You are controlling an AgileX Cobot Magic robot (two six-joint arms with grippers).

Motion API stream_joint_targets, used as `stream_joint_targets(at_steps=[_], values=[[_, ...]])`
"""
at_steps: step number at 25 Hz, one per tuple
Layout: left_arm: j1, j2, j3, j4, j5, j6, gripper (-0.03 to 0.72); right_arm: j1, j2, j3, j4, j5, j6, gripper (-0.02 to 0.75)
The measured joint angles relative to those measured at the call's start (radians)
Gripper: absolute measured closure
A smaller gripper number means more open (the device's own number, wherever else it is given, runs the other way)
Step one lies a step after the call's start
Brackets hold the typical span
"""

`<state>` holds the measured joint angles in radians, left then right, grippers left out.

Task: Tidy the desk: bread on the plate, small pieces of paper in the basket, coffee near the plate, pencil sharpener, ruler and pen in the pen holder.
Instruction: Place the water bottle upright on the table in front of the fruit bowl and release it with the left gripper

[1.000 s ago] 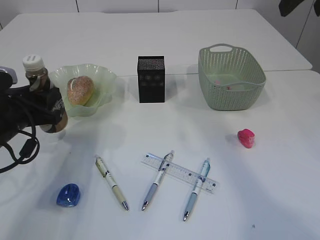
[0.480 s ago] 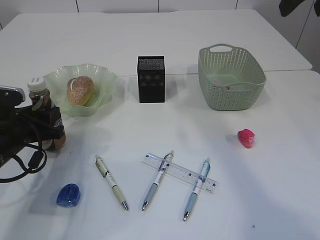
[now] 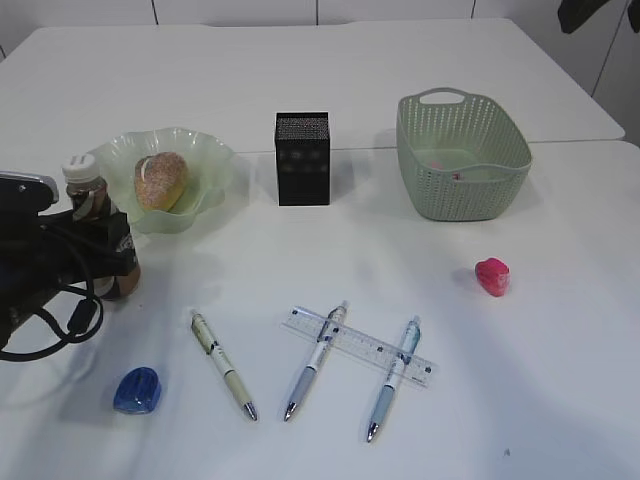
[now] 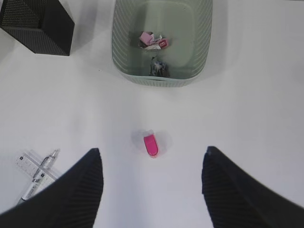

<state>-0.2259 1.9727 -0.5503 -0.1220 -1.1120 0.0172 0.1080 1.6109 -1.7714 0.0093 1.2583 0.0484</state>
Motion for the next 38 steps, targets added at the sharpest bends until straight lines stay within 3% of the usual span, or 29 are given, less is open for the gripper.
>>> stream_joint_targets(at_steps=[13,22,38], values=[[0.000,0.000,0.000,0.001,0.000,-0.034,0.340,0.000,0.000,0.000,0.000,0.000,0.000,0.225],[0.000,0.000,-0.002,0.014,-0.021,-0.092,0.200,0.000,0.000,0.000,0.000,0.000,-0.001,0.225],[0.000,-0.079,0.011,0.056,-0.003,-0.051,0.188,0.000,0.000,0.000,0.000,0.000,-0.001,0.225]])
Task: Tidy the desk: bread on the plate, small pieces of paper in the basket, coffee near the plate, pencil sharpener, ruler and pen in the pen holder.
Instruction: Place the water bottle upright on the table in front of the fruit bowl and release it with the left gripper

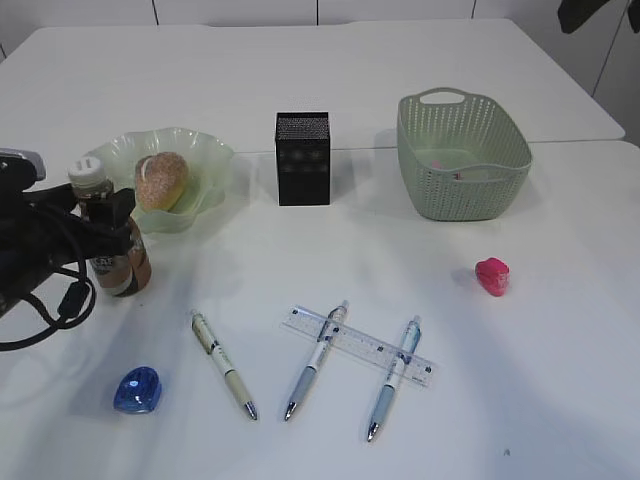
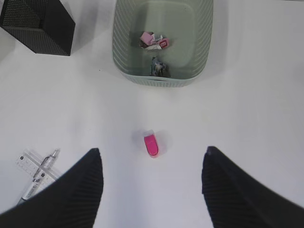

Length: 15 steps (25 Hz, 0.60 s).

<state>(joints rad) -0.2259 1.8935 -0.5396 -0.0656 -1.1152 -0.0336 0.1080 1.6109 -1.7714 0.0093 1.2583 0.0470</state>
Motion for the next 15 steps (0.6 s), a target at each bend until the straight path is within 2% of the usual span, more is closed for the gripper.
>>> stream_joint_targets(at_steps=[15], values=[[0.000,-0.106,0.002,0.000,0.079,0.084,0.188,0.000,0.000,0.000,0.000,0.000,-0.014,0.225]])
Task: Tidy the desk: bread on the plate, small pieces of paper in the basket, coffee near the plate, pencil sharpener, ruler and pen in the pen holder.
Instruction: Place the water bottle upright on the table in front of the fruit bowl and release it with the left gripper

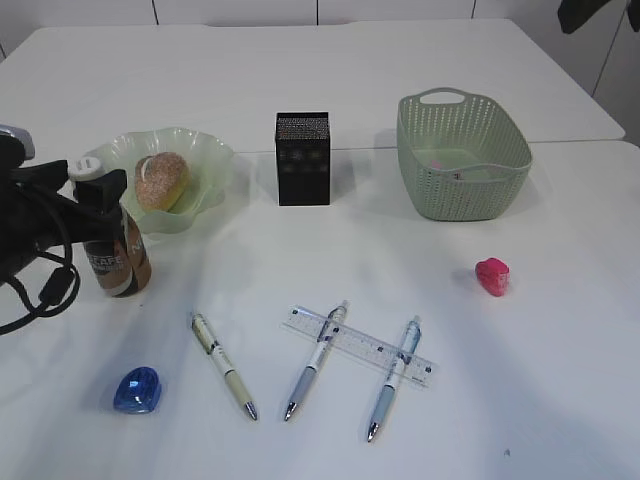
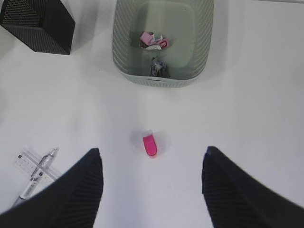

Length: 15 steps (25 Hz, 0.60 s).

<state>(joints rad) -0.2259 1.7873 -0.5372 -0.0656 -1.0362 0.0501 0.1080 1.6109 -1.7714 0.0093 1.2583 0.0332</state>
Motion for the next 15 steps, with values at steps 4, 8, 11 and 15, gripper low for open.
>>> stream_joint_targets(at_steps=[4,8,11,15], values=[[0.000,-0.067,0.003,0.000,0.048,0.015,0.188,0.000,0.000,0.000,0.000,0.000,-0.013,0.225],[0.000,-0.134,0.003,0.000,0.107,0.019,0.188,0.000,0.000,0.000,0.000,0.000,-0.027,0.225],[0.000,-0.185,0.005,0.000,0.161,0.021,0.188,0.000,0.000,0.000,0.000,0.000,-0.033,0.225],[0.000,-0.276,0.005,0.000,0.272,0.023,0.188,0.000,0.000,0.000,0.000,0.000,-0.033,0.225]])
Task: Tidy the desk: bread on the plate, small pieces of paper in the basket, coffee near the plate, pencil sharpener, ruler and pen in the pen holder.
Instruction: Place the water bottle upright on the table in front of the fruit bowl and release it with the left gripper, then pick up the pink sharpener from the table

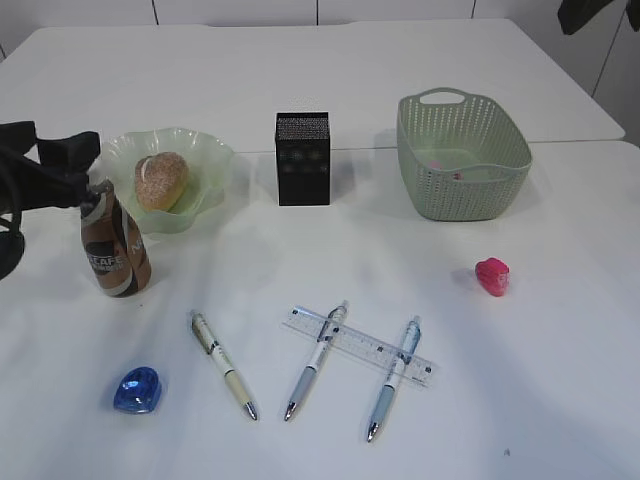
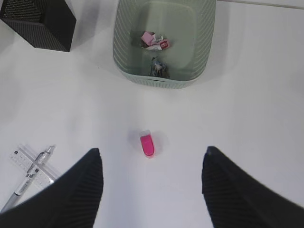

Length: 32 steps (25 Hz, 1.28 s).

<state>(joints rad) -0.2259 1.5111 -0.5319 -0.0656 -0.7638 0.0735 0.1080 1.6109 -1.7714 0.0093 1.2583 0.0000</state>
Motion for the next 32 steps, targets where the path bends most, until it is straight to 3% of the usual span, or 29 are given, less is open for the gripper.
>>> stream_joint_targets(at_steps=[8,17,23,32], values=[[0.000,-0.261,0.002,0.000,0.305,0.028,0.188,0.000,0.000,0.000,0.000,0.000,0.000,0.225],[0.000,-0.529,-0.069,0.002,0.804,0.030,0.202,0.000,0.000,0.000,0.000,0.000,0.000,0.225],[0.000,-0.595,-0.161,0.003,1.165,0.030,0.286,0.000,0.000,0.000,0.028,0.000,0.000,0.225],[0.000,-0.605,-0.295,0.007,1.564,-0.099,0.291,0.000,-0.004,0.120,0.065,0.000,0.000,0.225]])
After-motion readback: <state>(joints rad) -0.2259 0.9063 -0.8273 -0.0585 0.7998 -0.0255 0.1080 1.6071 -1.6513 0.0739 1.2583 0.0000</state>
